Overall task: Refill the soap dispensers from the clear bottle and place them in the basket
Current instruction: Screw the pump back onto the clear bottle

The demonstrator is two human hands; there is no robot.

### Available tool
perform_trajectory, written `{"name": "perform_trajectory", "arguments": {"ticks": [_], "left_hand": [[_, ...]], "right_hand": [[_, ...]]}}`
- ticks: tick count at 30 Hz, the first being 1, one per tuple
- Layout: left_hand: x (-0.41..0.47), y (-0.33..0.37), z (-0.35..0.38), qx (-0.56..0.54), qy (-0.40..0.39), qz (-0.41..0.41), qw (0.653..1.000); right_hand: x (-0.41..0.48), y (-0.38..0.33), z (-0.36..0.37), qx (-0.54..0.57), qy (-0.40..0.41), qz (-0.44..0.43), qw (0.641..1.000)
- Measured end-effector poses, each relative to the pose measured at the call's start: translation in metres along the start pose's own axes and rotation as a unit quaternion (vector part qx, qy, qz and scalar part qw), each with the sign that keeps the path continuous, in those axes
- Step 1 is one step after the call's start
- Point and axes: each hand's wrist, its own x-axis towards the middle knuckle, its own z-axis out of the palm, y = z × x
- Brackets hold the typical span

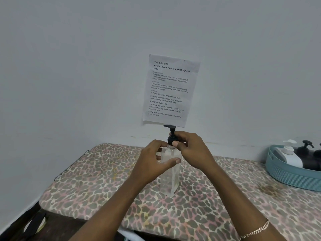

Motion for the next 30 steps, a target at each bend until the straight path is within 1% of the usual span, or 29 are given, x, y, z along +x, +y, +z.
{"name": "perform_trajectory", "arguments": {"ticks": [4,8,11,14,16,18,20,22,26,28,30], "left_hand": [[0.001,0.000,-0.002,-0.006,-0.015,-0.012,1.000],[0.003,0.002,-0.004,-0.012,-0.012,-0.023,1.000],[0.003,0.002,-0.004,-0.021,-0.006,-0.029,0.999],[0.002,0.001,-0.002,-0.024,-0.004,-0.024,0.999],[0.002,0.001,-0.001,-0.025,-0.004,-0.023,0.999],[0.002,0.000,-0.001,-0.025,-0.004,-0.021,0.999],[0.001,-0.002,-0.001,-0.027,-0.008,-0.021,0.999],[0.001,-0.001,-0.001,-0.029,-0.011,-0.023,0.999],[0.000,0.002,-0.001,-0.037,-0.028,-0.044,0.998],[-0.001,0.002,0.002,-0.020,-0.059,-0.049,0.997],[-0.003,0.001,0.005,0.022,-0.081,-0.050,0.995]], "right_hand": [[0.004,0.000,-0.007,0.008,-0.052,-0.001,0.999],[0.007,0.000,-0.012,0.015,-0.056,-0.007,0.998],[0.004,0.002,-0.010,0.045,-0.023,0.000,0.999],[-0.004,0.001,-0.002,0.074,0.038,0.014,0.996],[-0.009,0.001,0.007,0.079,0.084,0.021,0.993],[-0.013,-0.001,0.014,0.067,0.102,0.024,0.992],[-0.013,-0.003,0.015,0.048,0.086,0.031,0.995],[-0.012,-0.004,0.008,0.043,0.053,0.041,0.997],[-0.010,-0.005,-0.012,0.108,-0.033,0.020,0.993],[-0.009,-0.005,-0.013,0.103,-0.042,0.007,0.994],[-0.007,-0.005,-0.010,0.090,-0.019,0.004,0.996]]}}
